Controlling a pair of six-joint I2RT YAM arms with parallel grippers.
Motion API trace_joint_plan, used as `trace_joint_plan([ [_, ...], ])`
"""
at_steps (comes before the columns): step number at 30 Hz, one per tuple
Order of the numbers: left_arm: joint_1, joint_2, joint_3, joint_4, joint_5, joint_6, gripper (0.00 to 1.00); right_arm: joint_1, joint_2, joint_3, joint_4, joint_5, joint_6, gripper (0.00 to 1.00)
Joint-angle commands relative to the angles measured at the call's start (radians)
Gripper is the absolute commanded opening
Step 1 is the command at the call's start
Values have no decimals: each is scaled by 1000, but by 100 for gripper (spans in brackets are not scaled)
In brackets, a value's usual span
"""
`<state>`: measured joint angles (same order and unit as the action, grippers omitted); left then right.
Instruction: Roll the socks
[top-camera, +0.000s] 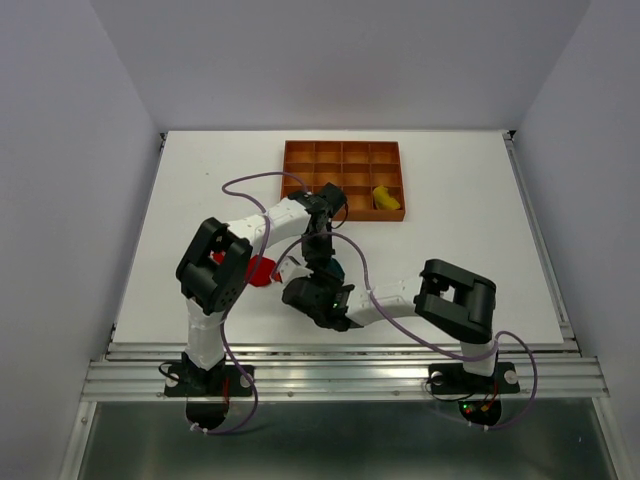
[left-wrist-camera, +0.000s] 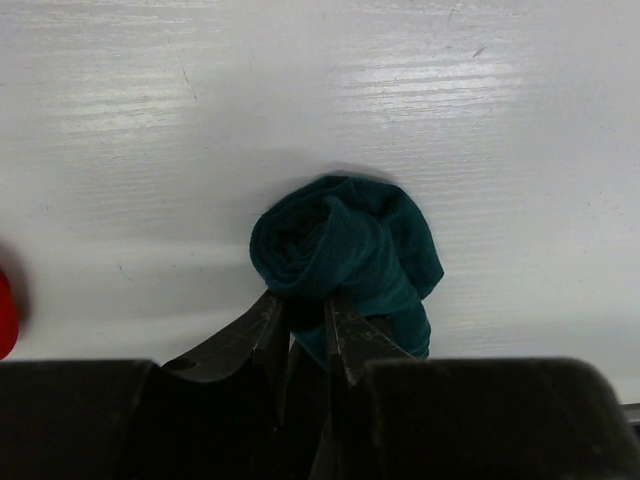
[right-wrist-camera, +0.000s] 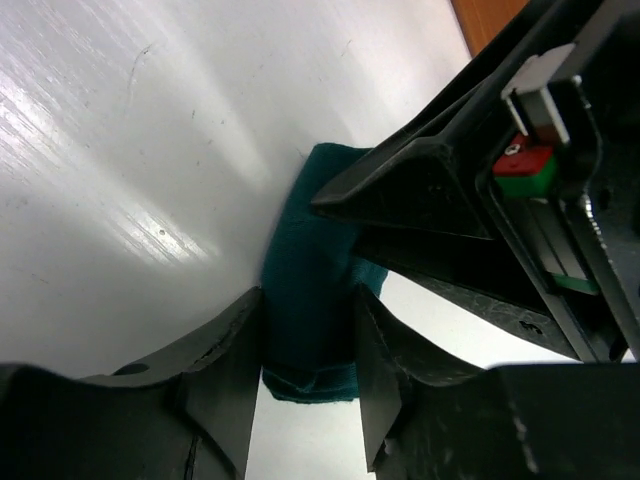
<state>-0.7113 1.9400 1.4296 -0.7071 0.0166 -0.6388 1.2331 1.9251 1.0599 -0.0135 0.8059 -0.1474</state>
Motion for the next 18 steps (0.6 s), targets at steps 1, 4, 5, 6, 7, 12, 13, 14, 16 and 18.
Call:
trace_joint_plan([
  [1, -11, 27, -8, -51, 20, 19, 20, 12, 31, 23, -14, 44, -9, 43],
  [4, -11, 19, -11, -49, 23, 21, 20, 12, 35, 22, -14, 50, -6, 42],
  [5, -11, 17, -11, -49, 22, 22, 20, 12, 35, 20, -14, 46, -1, 40],
  [6, -10, 14, -12, -51, 25, 22, 20, 12, 32, 14, -14, 30, 3, 39],
  [7, -11, 11, -11, -49, 26, 24, 20, 12, 32, 12, -14, 27, 12, 37],
  [12, -7, -27, -12, -29, 29, 18, 33, 3, -15, -26, -11, -42, 46, 27],
  [13, -5, -53, -14, -13, 34, 13, 36, -12, -44, -40, -11, -97, 58, 26],
  [14, -2, -62, -11, -12, 28, 10, 41, -12, -61, -49, -6, -124, 78, 24],
  [16, 10, -81, 5, -14, 14, 2, 44, -32, -92, -66, 0, -187, 104, 16],
  [18, 39, -96, 11, -3, 14, -1, 45, -53, -136, -95, 1, -243, 135, 16],
])
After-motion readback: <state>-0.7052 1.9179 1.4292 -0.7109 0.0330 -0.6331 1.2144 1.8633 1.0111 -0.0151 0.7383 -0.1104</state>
